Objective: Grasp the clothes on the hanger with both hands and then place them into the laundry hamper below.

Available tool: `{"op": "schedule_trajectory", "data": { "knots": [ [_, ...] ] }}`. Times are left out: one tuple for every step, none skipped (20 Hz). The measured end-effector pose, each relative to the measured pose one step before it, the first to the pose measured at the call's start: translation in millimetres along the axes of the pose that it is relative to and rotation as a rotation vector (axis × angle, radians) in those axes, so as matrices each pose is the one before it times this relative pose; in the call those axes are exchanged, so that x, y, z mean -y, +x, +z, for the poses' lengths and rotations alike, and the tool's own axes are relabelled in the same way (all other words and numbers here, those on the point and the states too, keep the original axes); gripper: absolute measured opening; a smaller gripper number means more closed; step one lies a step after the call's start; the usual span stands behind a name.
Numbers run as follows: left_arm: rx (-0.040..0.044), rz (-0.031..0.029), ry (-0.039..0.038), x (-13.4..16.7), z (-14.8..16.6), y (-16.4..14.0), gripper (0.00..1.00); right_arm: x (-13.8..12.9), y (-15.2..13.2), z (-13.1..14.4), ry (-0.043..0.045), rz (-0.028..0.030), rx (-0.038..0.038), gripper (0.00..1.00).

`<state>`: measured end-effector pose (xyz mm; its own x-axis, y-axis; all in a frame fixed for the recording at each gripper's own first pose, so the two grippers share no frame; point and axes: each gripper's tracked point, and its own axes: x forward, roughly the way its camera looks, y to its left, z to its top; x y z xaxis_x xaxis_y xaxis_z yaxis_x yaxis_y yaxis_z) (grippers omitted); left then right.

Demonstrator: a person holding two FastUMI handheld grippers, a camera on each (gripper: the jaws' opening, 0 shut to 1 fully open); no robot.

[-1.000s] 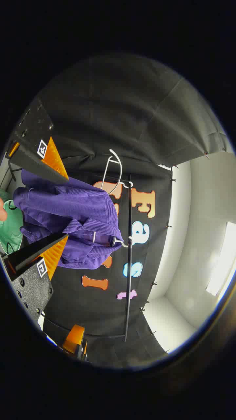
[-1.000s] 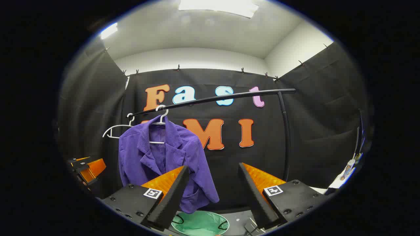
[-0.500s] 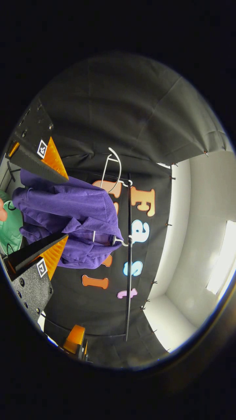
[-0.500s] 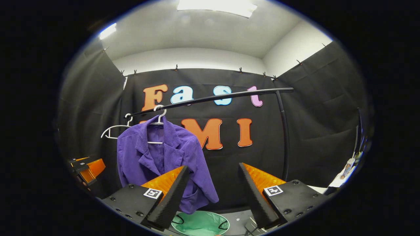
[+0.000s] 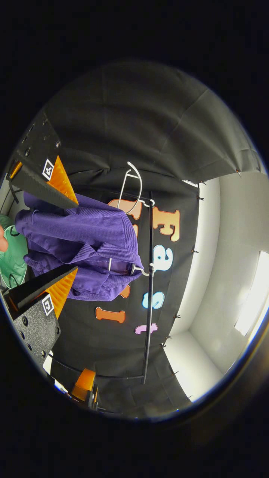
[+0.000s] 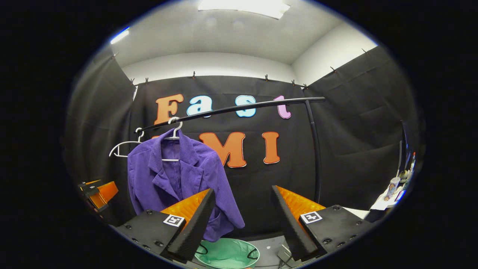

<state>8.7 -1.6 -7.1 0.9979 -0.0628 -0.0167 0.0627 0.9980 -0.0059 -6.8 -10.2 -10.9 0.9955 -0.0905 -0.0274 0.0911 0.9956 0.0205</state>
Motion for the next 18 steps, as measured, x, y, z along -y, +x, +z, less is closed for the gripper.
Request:
{"op": "schedule_trajectory", "data": {
  "knots": [
    [-0.00426, 0.00018, -0.00292, -1.21, -0.15, 0.98, 0.95, -0.27, 0.43, -0.63, -0.00115, -0.00457, -0.00153, 1.00],
    [-0.00934, -0.00043, -0.00109, -0.60, -1.45, -0.28, 0.95, -1.31, -0.47, -0.10, -0.00161, -0.00327, -0.00185, 0.97],
    [-0.00712, -0.00095, 0.00013, -1.46, 0.21, -0.23, 0.99, -1.13, 0.33, -0.35, -0.00086, 0.00015, -0.00339, 0.97],
    [0.00020, 0.00198, 0.00159, -2.17, 2.36, -1.43, 0.95, -1.94, 1.85, -0.87, 0.00035, 0.00391, -0.00354, 0.97],
    [0.00569, 0.00634, 0.00086, -2.35, 2.57, -1.67, 0.95, -2.81, 2.18, 0.18, 0.00084, 0.00642, -0.00184, 0.97],
    [0.00554, 0.01006, -0.00207, -3.52, 2.06, -2.32, 0.95, -3.14, 2.89, -0.61, -0.00170, 0.00509, -0.00181, 0.97],
    [0.00180, 0.00953, -0.00530, -2.32, 0.46, -1.24, 0.95, -1.24, 1.47, -0.16, -0.00252, 0.00327, 0.00023, 0.97],
    [-0.00428, 0.00593, -0.00459, -1.51, -2.37, -0.05, 0.95, -1.60, 1.06, 0.62, 0.00009, 0.00476, 0.00134, 1.00],
    [-0.00495, 0.00238, -0.00508, -0.79, -1.60, 1.12, 0.95, -3.76, 1.39, 0.38, 0.00267, 0.01057, 0.00381, 0.97],
    [-0.00132, 0.00380, -0.00764, -1.26, -0.38, 0.67, 0.95, -4.38, 1.09, -0.10, 0.00197, 0.01304, 0.00368, 0.99],
    [-0.00236, 0.00450, -0.00846, -1.05, -0.22, 0.22, 0.99, -4.10, 3.80, -0.26, -0.00180, 0.01366, 0.00122, 1.00],
    [-0.00244, 0.00944, -0.00365, -2.51, 0.28, 2.09, 0.95, -3.36, 5.45, 0.37, -0.00787, 0.01200, 0.00335, 0.97],
    [0.00094, 0.01826, 0.00227, -3.71, 1.17, 1.29, 0.95, -3.15, 8.72, 0.75, -0.01233, 0.01117, 0.00565, 0.97],
    [0.00578, 0.01996, 0.00358, -3.79, 2.02, 1.86, 0.95, -3.07, 10.59, 0.34, -0.01290, 0.01142, 0.00492, 0.97],
    [0.00598, 0.01628, 0.00215, -2.68, 2.50, 4.02, 0.95, -3.19, 12.05, -0.89, -0.00846, 0.01225, 0.00260, 0.97],
    [0.00454, 0.01307, 0.00100, -0.18, 1.36, 2.83, 0.95, -5.12, 12.72, -2.15, -0.00031, 0.01858, 0.00524, 0.97],
    [0.00348, 0.01332, 0.00195, -0.09, 0.10, 5.53, 0.95, -4.54, 10.87, -2.75, 0.00524, 0.01958, 0.00485, 1.00],
    [0.00367, 0.01369, 0.00408, -0.92, 0.37, 5.20, 0.95, -6.01, 14.18, -4.21, 0.00757, 0.02750, 0.00538, 0.98]
  ]
}}
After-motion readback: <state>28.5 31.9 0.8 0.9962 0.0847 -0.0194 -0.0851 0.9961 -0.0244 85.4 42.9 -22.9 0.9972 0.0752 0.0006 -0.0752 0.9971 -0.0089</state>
